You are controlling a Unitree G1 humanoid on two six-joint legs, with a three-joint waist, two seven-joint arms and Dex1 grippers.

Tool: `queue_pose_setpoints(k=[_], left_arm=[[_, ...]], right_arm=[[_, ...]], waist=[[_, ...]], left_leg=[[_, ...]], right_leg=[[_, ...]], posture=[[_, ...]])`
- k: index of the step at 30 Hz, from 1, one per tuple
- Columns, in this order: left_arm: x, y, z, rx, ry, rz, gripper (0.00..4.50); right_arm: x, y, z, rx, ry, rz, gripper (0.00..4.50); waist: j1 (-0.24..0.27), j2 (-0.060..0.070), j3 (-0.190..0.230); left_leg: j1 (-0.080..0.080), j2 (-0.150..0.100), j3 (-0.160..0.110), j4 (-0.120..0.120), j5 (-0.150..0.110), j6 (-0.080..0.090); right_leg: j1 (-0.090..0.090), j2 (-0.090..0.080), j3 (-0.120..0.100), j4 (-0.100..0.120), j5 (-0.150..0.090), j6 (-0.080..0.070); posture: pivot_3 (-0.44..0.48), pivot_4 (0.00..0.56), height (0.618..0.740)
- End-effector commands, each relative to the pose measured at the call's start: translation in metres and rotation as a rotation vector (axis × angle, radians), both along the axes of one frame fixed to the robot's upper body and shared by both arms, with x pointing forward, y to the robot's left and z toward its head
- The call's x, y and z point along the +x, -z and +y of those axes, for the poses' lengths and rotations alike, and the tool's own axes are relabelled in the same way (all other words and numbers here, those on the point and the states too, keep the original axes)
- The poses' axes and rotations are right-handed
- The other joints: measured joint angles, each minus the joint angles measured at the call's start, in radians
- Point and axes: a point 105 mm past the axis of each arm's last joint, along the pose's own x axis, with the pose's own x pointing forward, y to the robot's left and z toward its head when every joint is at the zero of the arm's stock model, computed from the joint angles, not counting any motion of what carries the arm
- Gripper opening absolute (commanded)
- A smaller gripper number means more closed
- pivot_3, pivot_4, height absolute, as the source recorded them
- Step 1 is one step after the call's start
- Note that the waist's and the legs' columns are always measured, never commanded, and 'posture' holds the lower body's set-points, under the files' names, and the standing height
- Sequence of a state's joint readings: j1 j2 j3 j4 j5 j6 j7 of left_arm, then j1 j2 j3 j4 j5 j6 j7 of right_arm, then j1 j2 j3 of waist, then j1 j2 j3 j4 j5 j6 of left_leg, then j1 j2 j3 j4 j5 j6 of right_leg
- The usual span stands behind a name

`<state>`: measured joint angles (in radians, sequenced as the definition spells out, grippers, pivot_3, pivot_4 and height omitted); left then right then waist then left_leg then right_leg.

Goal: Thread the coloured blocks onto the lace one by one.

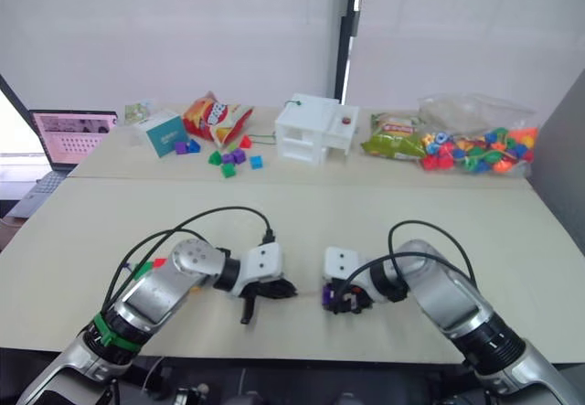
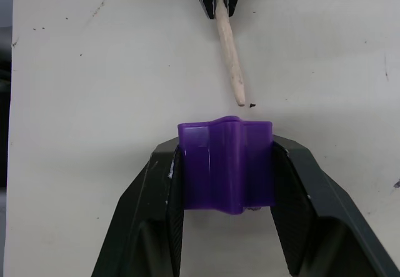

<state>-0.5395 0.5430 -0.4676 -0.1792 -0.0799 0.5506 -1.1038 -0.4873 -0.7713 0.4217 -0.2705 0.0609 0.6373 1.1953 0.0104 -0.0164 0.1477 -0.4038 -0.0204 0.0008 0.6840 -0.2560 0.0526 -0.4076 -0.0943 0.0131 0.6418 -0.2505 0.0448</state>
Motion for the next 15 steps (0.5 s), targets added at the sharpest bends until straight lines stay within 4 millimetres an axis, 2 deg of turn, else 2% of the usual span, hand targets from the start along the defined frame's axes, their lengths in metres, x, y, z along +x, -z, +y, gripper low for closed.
queue_pose_setpoints(k=[1, 15], left_arm=[[-0.0032, -0.0049, -0.0032, 0.016, 0.023, -0.024, 0.06], [-0.0051, -0.0054, -0.0115, 0.008, 0.026, -0.026, 0.06]], right_arm=[[-0.0038, -0.0038, 0.0052, 0.002, -0.041, -0.013, 1.37], [-0.0044, -0.003, 0.0054, 0.002, -0.04, -0.009, 1.37]], waist=[[0.0, 0.0, 0.0], [0.0, 0.0, 0.0]], left_leg=[[0.0, 0.0, 0.0, 0.0, 0.0, 0.0], [0.0, 0.0, 0.0, 0.0, 0.0, 0.0]], right_leg=[[0.0, 0.0, 0.0, 0.0, 0.0, 0.0], [0.0, 0.0, 0.0, 0.0, 0.0, 0.0]], posture=[[0.0, 0.15, 0.74], [0.0, 0.15, 0.74]])
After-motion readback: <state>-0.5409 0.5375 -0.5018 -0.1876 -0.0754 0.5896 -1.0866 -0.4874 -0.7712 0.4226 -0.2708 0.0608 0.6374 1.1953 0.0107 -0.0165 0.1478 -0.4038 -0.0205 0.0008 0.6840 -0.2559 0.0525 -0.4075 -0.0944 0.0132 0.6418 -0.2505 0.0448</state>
